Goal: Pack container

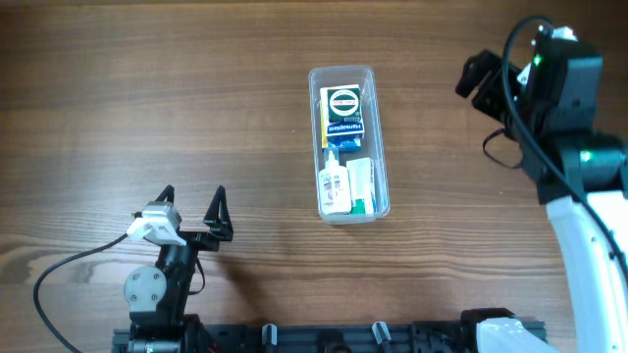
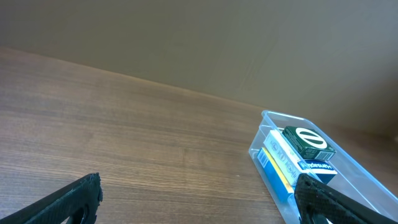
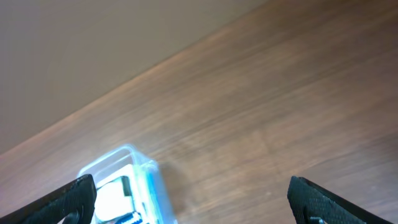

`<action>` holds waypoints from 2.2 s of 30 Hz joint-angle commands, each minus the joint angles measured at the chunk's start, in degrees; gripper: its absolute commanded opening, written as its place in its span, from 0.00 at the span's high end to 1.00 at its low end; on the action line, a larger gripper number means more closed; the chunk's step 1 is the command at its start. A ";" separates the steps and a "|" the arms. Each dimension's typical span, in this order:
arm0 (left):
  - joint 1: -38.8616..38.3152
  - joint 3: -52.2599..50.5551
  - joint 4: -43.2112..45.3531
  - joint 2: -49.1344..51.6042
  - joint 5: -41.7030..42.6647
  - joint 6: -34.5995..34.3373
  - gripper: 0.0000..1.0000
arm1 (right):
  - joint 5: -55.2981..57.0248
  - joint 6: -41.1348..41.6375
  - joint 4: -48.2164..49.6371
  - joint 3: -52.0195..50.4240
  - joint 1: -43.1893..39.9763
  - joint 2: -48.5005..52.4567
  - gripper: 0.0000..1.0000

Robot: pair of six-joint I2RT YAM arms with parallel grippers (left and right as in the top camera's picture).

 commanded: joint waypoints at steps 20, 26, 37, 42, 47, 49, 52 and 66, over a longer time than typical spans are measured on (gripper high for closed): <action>0.31 -0.33 -0.09 -0.61 0.48 1.33 0.00 | -3.96 -24.06 37.13 -63.65 0.31 -59.76 0.00; 0.31 -0.33 -0.07 -0.61 0.46 1.33 0.00 | -5.35 -23.19 37.11 -69.09 -2.19 -68.06 0.00; 0.31 -0.33 -0.07 -0.61 0.46 1.33 0.00 | -12.76 -29.29 44.78 -72.96 -4.55 -70.53 0.00; 0.31 -0.33 -0.07 -0.61 0.48 1.33 0.00 | -13.57 -29.00 48.92 -75.28 -4.55 -70.55 0.00; 0.31 -0.33 -0.07 -0.61 0.46 1.33 0.00 | -13.38 -29.22 43.47 -75.28 -4.55 -70.55 0.00; 0.31 -0.33 -0.09 -0.61 0.46 1.36 0.00 | -13.35 -29.22 43.45 -75.28 -4.55 -70.55 0.00; 0.31 -0.33 -0.07 -0.61 0.46 1.33 0.00 | -13.33 -29.22 43.47 -75.28 -4.55 -70.53 0.00; 0.31 -0.33 -0.07 -0.61 0.48 1.36 0.00 | -13.33 -29.24 43.47 -75.28 -4.55 -70.53 0.00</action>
